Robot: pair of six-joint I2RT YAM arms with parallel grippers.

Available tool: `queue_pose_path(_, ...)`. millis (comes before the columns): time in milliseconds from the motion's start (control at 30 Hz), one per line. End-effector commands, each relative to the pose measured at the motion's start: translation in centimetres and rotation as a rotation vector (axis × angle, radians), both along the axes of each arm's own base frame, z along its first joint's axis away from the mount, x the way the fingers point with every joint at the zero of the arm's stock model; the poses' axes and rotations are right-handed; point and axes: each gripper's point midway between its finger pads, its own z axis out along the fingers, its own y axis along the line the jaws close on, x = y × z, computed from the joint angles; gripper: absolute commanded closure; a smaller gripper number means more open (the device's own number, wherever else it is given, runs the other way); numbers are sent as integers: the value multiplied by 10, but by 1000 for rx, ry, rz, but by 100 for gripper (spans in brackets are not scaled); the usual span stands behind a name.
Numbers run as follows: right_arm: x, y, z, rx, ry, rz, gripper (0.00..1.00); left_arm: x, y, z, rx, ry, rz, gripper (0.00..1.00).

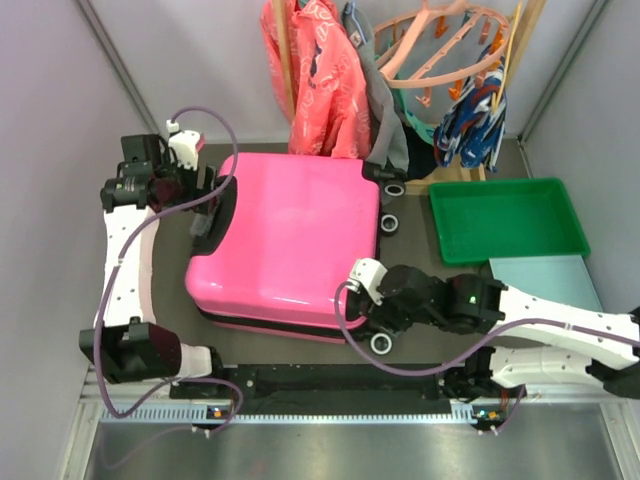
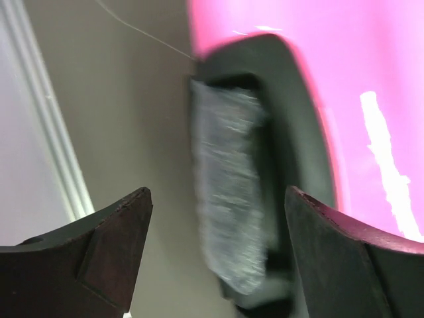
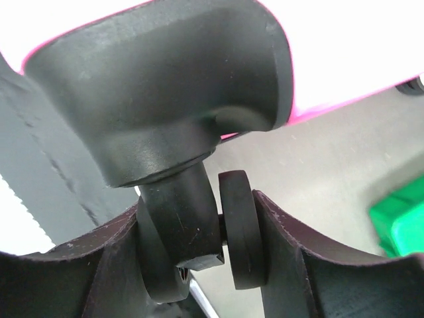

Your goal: Open, take out, and arrange the luggage

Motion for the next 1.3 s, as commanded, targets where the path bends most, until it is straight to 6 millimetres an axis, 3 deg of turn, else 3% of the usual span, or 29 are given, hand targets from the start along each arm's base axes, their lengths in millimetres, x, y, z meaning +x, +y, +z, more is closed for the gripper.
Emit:
queue_pose_path(0,52,-37,30,77,-144,-383,83,36,19,7,42,-51,100,18)
queue_pose_path(67,54,-40,23,45,-144,-403,65,41,18,-7,45,-10,89,24)
queue_pose_path(100,54,-40,20,34,-139,-407,49,42,16,-12,46,5,82,25)
queue_pose_path(200,57,-38,15,21,-127,-432,14,43,1,-22,-4,32,16,25)
queue_pose_path(300,58,-30,23,74,-112,-428,1,44,-13,-26,-32,27,-27,23)
queue_pose_path(433,54,-15,48,209,-82,-393,1,48,-20,-22,-51,14,-39,23)
queue_pose_path(500,56,-16,67,266,-94,-410,1,49,-22,-10,-68,-10,-40,23)
queue_pose_path(633,76,-36,89,338,-101,-587,1,47,-34,15,-109,-83,-69,23)
queue_pose_path(733,98,-51,94,382,-86,-704,2,52,-38,-2,-95,-37,-51,26)
queue_pose_path(867,115,-49,102,464,-36,-731,2,54,-36,-38,-42,52,-30,28)
queue_pose_path(1000,132,-55,100,435,-28,-800,2,55,-24,-51,15,77,-1,32)
queue_pose_path(1133,149,-64,101,420,-22,-877,2,45,-30,-60,-5,127,-30,36)
queue_pose_path(1267,165,-70,111,489,-21,-931,8,32,-28,-82,13,182,-39,43)
